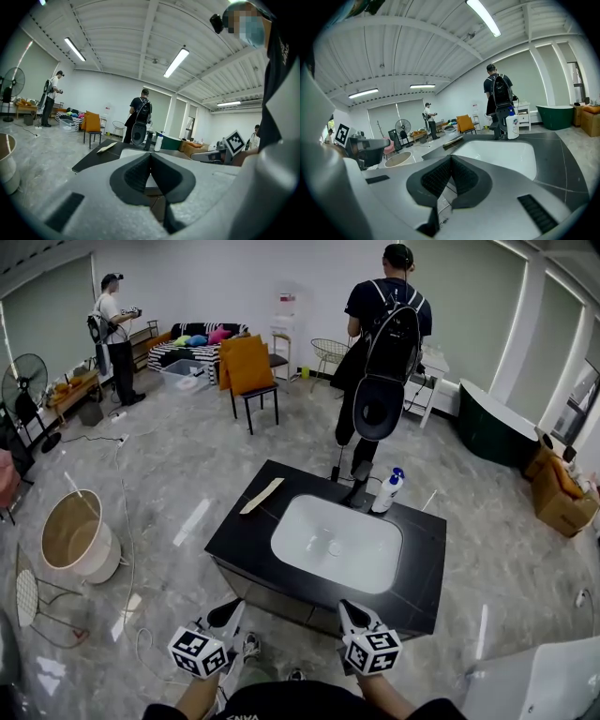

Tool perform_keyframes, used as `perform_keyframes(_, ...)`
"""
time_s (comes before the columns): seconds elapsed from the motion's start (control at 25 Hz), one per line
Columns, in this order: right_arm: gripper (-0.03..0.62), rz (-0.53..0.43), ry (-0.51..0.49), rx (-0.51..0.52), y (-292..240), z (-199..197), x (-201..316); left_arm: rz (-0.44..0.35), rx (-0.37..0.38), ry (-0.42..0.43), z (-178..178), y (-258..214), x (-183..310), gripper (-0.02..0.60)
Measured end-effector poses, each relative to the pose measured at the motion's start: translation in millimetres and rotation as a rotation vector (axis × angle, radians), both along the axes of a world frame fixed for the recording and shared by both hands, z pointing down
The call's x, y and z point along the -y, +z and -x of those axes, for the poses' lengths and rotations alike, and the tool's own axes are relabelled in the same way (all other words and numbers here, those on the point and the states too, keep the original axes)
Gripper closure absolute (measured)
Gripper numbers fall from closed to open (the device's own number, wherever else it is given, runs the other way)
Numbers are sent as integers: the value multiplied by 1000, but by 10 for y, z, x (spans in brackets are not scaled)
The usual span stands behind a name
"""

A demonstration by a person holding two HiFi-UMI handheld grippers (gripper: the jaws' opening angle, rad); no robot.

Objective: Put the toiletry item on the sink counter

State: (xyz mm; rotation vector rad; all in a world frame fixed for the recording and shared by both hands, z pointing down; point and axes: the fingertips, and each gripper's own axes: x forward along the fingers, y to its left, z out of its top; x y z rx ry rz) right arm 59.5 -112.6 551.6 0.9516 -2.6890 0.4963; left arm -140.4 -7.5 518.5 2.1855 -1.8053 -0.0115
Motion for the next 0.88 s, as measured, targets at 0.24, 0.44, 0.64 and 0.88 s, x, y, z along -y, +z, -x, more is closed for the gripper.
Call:
perform_keyframes(0.24,595,-2,6,0,26,-104,-72,-1,21,-13,-74,13,-83,572)
perform_keyframes(0.44,595,-2,3,-4,38,-143,-119,-12,3,-14,-119,-5,-102,572)
perform_keyframes(0.64,595,1,2,-10,60,-195,-165,-15,-9,-15,-170,2,-123,572)
perform_keyframes(0.88,595,0,0,-6,48,-183,-165,-14,2,-16,-168,-11,-119,572)
